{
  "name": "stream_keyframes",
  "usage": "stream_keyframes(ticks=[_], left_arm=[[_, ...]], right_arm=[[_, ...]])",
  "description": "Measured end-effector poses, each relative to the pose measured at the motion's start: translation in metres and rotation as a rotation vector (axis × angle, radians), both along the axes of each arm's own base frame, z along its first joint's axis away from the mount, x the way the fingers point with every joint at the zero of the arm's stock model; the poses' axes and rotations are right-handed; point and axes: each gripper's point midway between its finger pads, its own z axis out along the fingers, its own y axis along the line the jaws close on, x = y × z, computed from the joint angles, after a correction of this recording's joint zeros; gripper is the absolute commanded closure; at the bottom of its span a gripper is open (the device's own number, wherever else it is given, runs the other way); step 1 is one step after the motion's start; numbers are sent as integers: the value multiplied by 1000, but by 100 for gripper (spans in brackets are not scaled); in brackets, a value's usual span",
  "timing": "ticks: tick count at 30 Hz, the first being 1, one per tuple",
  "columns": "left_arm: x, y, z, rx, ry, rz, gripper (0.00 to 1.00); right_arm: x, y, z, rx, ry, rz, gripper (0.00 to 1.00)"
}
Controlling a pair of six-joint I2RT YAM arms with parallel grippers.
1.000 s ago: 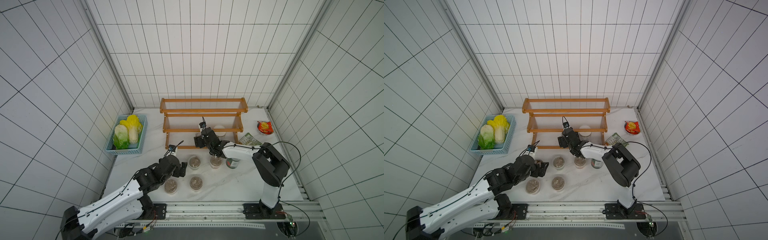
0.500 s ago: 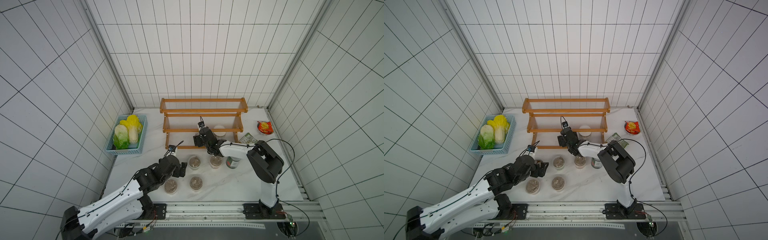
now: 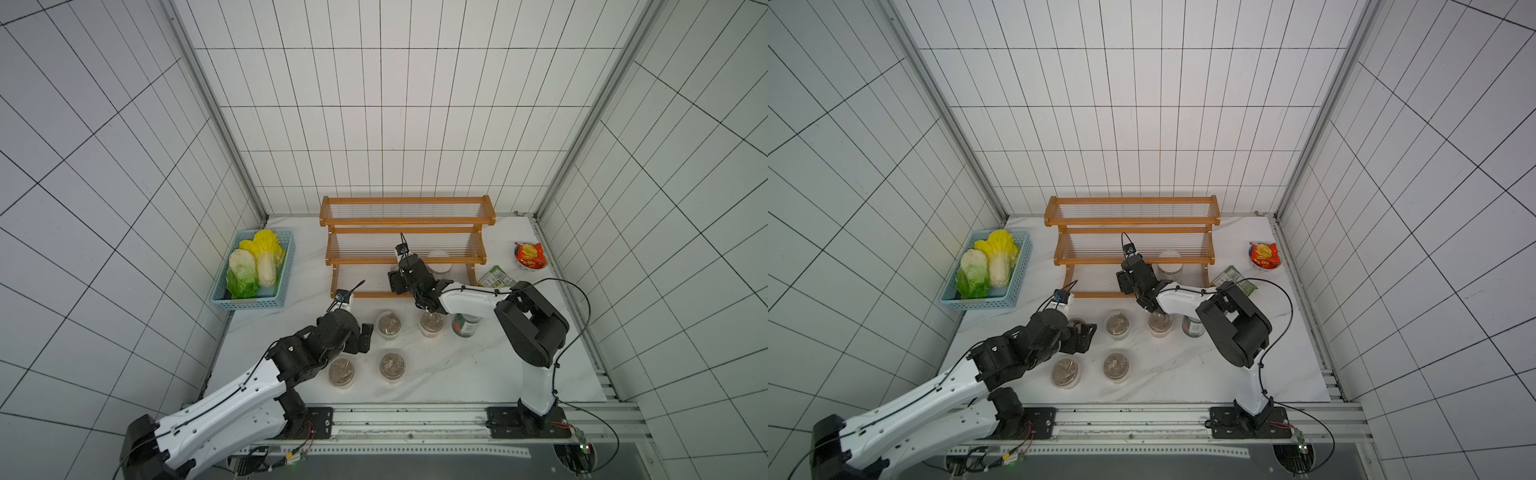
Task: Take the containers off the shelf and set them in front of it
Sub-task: 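Pick up a container from the shelf, then place the container at the center of the board.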
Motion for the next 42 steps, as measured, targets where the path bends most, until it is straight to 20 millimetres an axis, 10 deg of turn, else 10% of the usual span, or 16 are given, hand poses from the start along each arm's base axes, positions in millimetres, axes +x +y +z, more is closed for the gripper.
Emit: stream_keyframes(ticks=[19,31,42], left_arm=[[3,2,1,1,-3,-2,2],[6,5,0,1,2,1,2],[10,2,-2,-9,13,-11,2]], right_arm=[[-86,3,52,45,-56,180,34],[-188,-48,98,4,-86,305,35],[-291,-87,47,-128,-23,447,35]])
